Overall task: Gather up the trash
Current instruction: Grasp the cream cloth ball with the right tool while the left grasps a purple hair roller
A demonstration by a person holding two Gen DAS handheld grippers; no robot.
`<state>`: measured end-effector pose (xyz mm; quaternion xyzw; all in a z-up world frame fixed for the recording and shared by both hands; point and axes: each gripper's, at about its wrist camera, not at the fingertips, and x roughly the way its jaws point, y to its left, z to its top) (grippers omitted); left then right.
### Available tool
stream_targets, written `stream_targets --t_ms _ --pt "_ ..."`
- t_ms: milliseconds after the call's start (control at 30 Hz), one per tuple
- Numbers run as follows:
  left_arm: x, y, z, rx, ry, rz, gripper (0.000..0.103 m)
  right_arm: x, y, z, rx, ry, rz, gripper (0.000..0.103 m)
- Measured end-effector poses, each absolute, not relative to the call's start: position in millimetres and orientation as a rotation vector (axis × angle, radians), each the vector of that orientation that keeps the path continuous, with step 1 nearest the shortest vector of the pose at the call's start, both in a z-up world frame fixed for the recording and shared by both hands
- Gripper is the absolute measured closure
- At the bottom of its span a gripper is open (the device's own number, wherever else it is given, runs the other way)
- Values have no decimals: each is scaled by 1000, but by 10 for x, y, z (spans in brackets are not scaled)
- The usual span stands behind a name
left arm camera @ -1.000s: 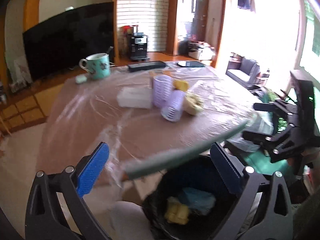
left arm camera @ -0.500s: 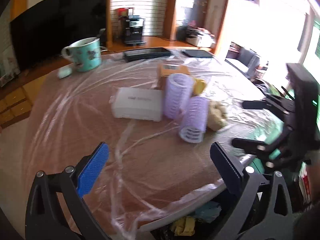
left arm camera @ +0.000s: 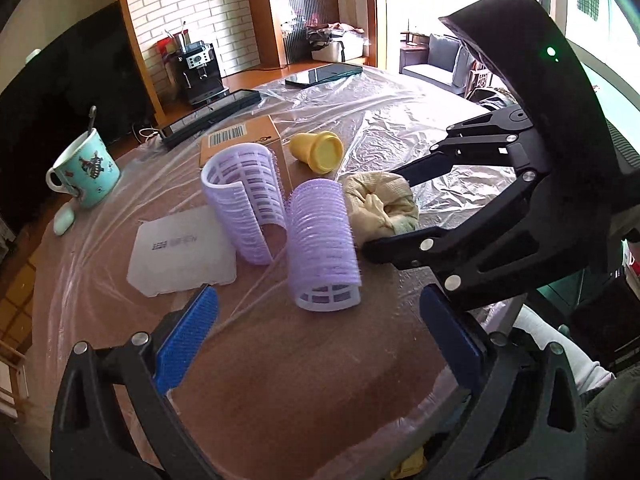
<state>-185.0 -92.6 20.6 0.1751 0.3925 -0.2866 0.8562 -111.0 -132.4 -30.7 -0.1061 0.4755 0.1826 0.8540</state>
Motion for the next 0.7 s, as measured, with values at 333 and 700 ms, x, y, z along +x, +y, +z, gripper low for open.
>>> stream_targets --t_ms 333,700 --pt "-1723 -1049 229 347 844 -646 11 -1092 -1424 -252 -233 1009 430 52" --pt "-1593 -1166 164 206 911 -576 15 -1214 -1718 -217 -250 983 307 52"
